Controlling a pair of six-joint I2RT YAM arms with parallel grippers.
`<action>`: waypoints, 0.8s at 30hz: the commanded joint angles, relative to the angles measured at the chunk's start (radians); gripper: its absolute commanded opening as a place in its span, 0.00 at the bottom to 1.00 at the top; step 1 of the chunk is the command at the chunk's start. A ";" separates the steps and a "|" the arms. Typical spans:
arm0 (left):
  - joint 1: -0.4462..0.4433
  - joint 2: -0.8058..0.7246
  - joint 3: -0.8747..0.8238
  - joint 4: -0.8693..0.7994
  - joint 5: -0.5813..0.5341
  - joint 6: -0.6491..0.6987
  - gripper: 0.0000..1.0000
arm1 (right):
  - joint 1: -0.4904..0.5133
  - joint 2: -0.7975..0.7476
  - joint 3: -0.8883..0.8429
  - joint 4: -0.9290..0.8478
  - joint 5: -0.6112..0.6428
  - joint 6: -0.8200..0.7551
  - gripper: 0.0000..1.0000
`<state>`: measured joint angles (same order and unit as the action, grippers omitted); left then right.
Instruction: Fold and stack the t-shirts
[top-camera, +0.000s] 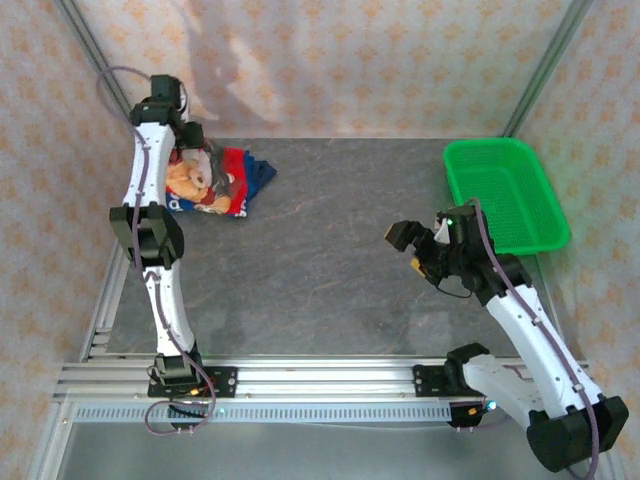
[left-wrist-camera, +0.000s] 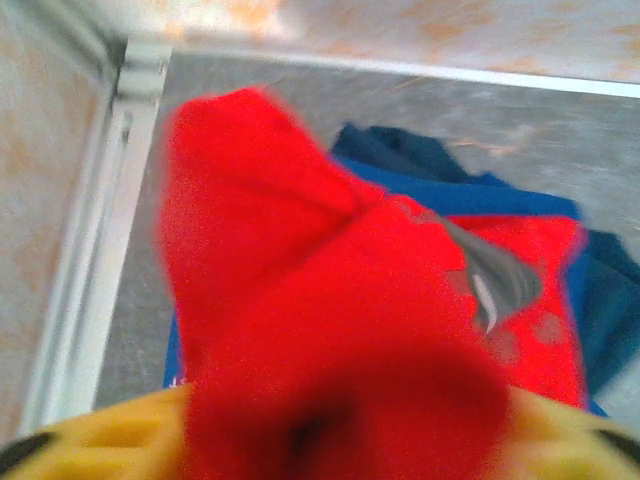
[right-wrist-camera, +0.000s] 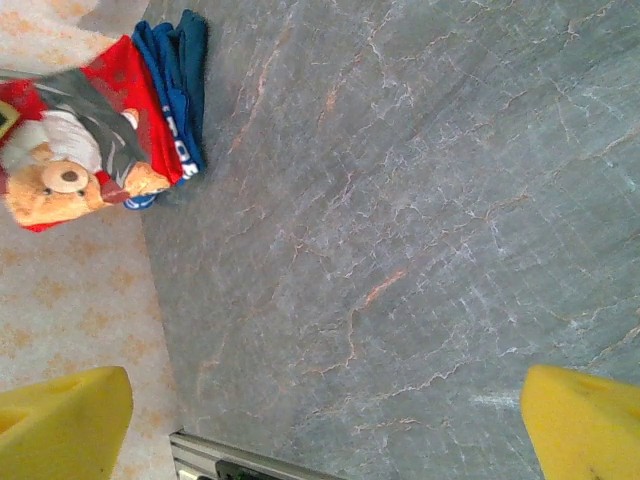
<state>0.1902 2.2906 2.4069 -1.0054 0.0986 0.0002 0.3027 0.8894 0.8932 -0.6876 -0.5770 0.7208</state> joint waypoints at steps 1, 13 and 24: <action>0.125 0.001 0.013 0.066 0.093 -0.171 0.98 | 0.014 0.025 0.054 0.049 -0.003 0.022 0.99; 0.249 -0.318 -0.155 0.170 0.356 -0.332 1.00 | 0.031 0.097 0.110 0.078 -0.006 -0.049 0.99; 0.032 -1.052 -0.943 0.372 0.145 -0.337 1.00 | -0.121 0.009 0.017 -0.039 0.255 -0.291 0.99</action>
<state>0.2157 1.3479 1.6146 -0.6968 0.3683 -0.3096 0.2173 0.9245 0.9596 -0.6739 -0.4664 0.5430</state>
